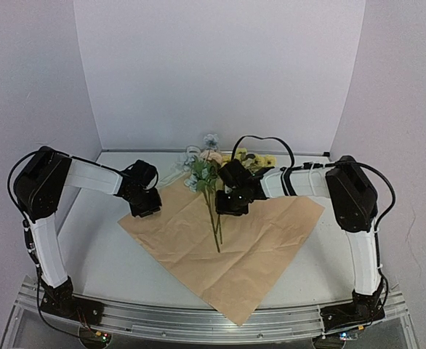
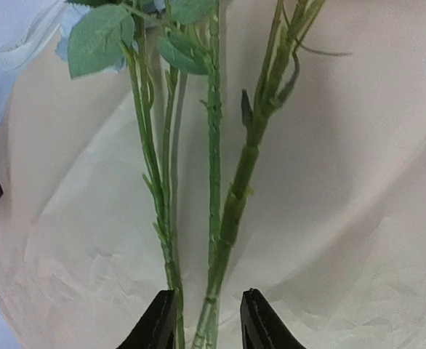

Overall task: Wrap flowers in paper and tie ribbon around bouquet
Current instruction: Adjust the fake flower on the flattened wrapping paper.

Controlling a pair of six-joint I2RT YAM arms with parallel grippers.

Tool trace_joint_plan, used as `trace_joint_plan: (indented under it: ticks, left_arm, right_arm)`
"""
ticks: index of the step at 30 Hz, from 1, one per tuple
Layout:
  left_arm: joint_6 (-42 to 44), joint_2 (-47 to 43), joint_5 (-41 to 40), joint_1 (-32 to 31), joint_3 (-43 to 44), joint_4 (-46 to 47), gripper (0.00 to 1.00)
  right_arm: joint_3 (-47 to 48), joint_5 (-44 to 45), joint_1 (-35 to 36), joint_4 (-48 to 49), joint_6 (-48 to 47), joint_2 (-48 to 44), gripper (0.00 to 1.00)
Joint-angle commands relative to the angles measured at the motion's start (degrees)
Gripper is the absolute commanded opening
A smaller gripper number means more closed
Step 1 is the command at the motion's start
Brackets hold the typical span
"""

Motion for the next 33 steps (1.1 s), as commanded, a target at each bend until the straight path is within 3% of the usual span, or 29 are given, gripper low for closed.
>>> trace_joint_plan:
  ticks: [1, 10, 16, 23, 25, 29, 33]
  left_arm:
    - [1.5, 4.6, 1.5, 1.9, -0.9, -2.0, 0.26]
    - [2.6, 4.8, 1.7, 3.0, -0.6, -2.5, 0.26]
    - [2.0, 4.1, 1.7, 3.0, -1.9, -1.9, 0.26]
    - [1.6, 3.7, 1.7, 3.0, -2.3, -1.8, 0.25]
    - [1.6, 3.8, 1.8, 3.0, -2.3, -1.8, 0.26]
    - [1.3, 3.8, 3.4, 2.9, -2.3, -1.7, 0.25]
    - [1.2, 3.7, 3.3, 2.9, -2.1, -1.9, 0.25]
  right_arm:
    - [-2.7, 1.6, 0.4, -0.6, 1.2, -5.6, 0.32]
    - [4.1, 2.2, 0.5, -1.7, 1.2, 0.2, 0.40]
    - [8.7, 4.7, 0.5, -3.0, 1.1, 4.0, 0.35]
    - [10.4, 5.8, 0.5, -4.6, 0.6, 4.6, 0.09]
    - [10.7, 6.4, 0.5, -5.1, 0.0, 3.8, 0.07]
    - [11.1, 7.1, 0.4, -5.7, -0.4, 2.6, 0.37]
    - [12.5, 8.2, 0.3, -6.5, -0.3, 4.3, 0.43]
